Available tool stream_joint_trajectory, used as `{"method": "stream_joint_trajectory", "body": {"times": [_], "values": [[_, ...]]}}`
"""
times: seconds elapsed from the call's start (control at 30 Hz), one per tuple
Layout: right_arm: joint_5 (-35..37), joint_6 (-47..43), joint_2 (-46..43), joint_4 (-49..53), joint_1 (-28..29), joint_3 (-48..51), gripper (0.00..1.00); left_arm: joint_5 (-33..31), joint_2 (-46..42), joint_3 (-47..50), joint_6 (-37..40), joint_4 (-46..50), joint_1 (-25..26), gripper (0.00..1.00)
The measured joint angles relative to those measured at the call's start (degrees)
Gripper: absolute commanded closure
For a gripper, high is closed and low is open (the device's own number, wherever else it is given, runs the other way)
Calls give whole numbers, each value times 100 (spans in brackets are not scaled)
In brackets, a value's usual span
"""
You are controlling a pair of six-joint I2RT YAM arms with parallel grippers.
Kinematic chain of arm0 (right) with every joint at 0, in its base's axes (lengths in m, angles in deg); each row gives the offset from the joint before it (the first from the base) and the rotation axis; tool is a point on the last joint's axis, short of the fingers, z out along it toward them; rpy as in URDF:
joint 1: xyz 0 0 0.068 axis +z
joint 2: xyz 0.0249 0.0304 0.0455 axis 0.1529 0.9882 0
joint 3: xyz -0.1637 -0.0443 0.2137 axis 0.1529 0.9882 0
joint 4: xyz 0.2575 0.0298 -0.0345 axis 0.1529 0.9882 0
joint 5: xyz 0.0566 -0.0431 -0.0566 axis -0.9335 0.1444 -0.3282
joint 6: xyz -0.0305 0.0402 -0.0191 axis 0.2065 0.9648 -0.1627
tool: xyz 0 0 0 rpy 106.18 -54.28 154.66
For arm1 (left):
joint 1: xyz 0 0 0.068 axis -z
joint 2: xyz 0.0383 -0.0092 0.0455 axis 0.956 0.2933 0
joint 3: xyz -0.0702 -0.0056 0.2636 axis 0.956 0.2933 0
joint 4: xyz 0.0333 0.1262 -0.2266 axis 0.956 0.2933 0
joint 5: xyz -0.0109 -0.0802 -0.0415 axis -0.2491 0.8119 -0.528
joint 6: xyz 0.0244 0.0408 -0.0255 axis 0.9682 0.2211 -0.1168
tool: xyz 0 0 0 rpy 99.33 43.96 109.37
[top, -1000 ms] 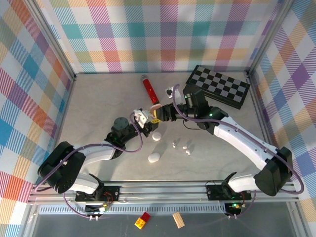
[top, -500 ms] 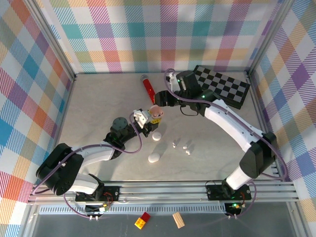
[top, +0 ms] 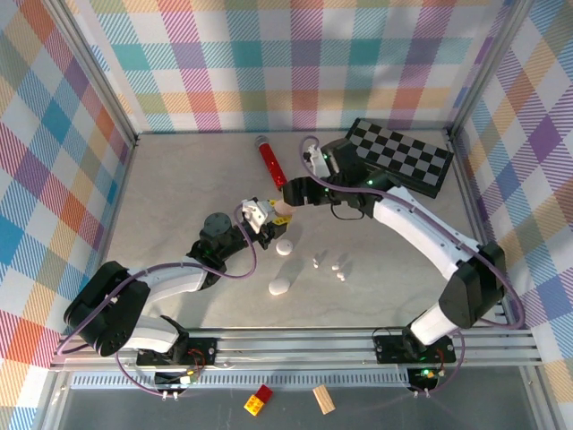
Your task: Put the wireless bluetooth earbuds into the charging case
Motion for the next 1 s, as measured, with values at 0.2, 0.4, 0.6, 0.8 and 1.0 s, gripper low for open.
{"method": "stream_joint_trajectory", "body": {"times": [0.2, 0.4, 0.6, 0.8, 1.0], "values": [[-811, 848, -723, -868, -199, 994, 14, -2, 0, 0, -90, 0, 0, 73], [-1784, 2011, -964, -2041, -400, 1799, 16, 7, 0, -11, -214, -7, 0, 73], [-2332, 2872, -944, -2955, -400, 2096, 15, 15, 0, -13, -341, -181, 4, 73], [-2302, 2922, -944, -2992, -400, 2096, 14, 46, 0, -63, -472, -319, 4, 73], [-2347, 3106, -813, -3134, -400, 2096, 26, 70, 2, -107, -490, -437, 4, 73]]}}
